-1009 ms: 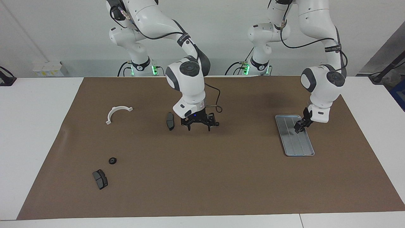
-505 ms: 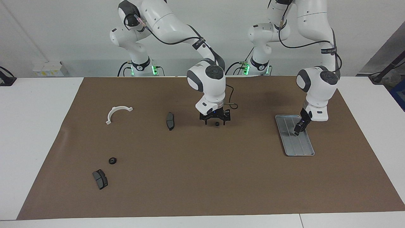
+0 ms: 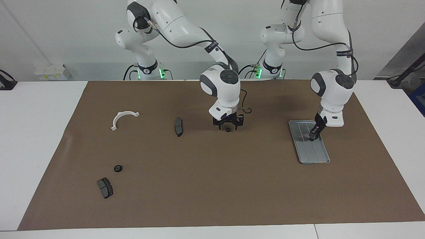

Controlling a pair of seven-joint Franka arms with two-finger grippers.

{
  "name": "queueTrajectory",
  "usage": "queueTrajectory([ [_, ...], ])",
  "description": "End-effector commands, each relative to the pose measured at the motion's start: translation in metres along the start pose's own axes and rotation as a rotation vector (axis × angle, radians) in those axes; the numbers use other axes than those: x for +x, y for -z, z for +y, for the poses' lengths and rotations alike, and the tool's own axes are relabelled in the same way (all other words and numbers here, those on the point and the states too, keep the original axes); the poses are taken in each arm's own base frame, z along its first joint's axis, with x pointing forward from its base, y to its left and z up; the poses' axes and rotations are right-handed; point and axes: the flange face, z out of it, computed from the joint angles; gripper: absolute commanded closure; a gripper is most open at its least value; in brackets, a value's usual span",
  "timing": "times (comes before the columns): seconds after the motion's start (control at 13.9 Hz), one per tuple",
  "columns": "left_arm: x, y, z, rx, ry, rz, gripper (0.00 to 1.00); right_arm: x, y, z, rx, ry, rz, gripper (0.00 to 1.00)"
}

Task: Place bearing gear from tray to pile

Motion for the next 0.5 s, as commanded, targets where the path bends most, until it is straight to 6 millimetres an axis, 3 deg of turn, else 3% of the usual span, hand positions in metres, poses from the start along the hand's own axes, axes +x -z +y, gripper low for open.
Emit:
queueTrajectory([
  [0.0, -0.006, 0.000, 0.001, -0.009, 0.008, 0.006, 0.69, -0.002, -0.006, 0.002, 0.017, -0.013, 0.023, 0.35],
  [0.14, 0.002, 0.008, 0.012, -0.024, -0.002, 0.025, 0.78, -0.004, -0.012, 0.004, 0.033, -0.011, 0.036, 0.39],
  [0.29, 0.007, 0.021, 0.049, -0.039, -0.046, 0.038, 0.85, -0.005, -0.014, 0.006, 0.031, -0.013, 0.034, 0.49],
  [0.43, 0.018, 0.034, 0.069, -0.045, -0.066, 0.043, 0.87, -0.005, -0.014, 0.006, 0.030, -0.011, 0.034, 0.61],
])
